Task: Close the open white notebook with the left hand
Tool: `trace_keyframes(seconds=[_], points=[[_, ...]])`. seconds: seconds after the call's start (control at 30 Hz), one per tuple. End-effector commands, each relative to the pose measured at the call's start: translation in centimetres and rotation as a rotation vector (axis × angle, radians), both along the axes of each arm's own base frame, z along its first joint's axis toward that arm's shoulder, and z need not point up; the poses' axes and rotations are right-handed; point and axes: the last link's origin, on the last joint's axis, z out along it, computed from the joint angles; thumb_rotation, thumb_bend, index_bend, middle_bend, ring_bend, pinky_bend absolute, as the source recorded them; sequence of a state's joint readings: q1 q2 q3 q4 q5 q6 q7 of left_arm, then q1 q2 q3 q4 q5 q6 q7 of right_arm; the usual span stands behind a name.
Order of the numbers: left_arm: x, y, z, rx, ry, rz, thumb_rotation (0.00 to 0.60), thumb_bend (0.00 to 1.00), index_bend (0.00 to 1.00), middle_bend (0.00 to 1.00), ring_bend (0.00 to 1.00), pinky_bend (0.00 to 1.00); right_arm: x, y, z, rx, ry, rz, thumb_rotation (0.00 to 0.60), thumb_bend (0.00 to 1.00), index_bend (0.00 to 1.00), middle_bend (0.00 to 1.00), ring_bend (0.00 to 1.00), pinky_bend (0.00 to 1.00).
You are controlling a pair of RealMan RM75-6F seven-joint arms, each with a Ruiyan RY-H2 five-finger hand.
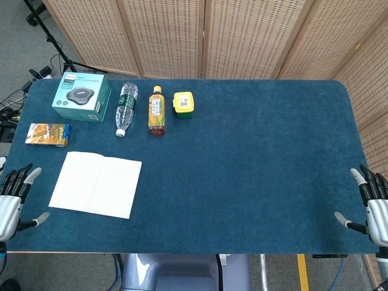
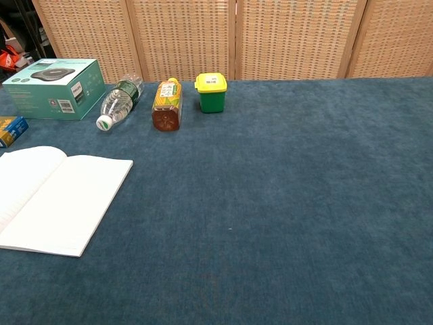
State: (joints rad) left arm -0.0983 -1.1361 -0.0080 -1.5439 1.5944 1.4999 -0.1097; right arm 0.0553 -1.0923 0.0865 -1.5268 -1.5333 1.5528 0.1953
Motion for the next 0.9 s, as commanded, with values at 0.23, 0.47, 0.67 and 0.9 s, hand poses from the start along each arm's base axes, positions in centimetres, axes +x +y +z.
trace_keyframes(seconds=[0.23, 0.47, 0.67, 0.9], points=[[-4.1, 2.4, -6.8, -0.175, 0.012, -0.035, 0.6, 0.14, 0.0, 0.0, 0.0, 0.0, 0.0, 0.1, 0.3, -0.005, -0.011, 0.002, 0.6, 0.0, 0.0, 0.0, 0.0, 0.0], [-5.7, 2.7, -8.3, -0.171, 0.025, -0.038, 0.6, 0.14, 0.0, 0.0, 0.0, 0.0, -0.1, 0.1, 0.5, -0.007, -0.017, 0.001, 0.6, 0.0, 0.0, 0.0, 0.0, 0.0], [-6.6, 3.0, -9.0, -0.178, 0.042, -0.015, 0.6, 0.14, 0.0, 0.0, 0.0, 0.0, -0.1, 0.0, 0.4, 0.0, -0.015, 0.001, 0.6, 0.0, 0.0, 0.0, 0.0, 0.0], [-7.1, 3.6, -9.8, -0.171, 0.062, 0.003, 0.6, 0.14, 0.0, 0.0, 0.0, 0.0, -0.2, 0.0, 0.5, -0.004, -0.019, -0.002, 0.6, 0.0, 0.0, 0.0, 0.0, 0.0]])
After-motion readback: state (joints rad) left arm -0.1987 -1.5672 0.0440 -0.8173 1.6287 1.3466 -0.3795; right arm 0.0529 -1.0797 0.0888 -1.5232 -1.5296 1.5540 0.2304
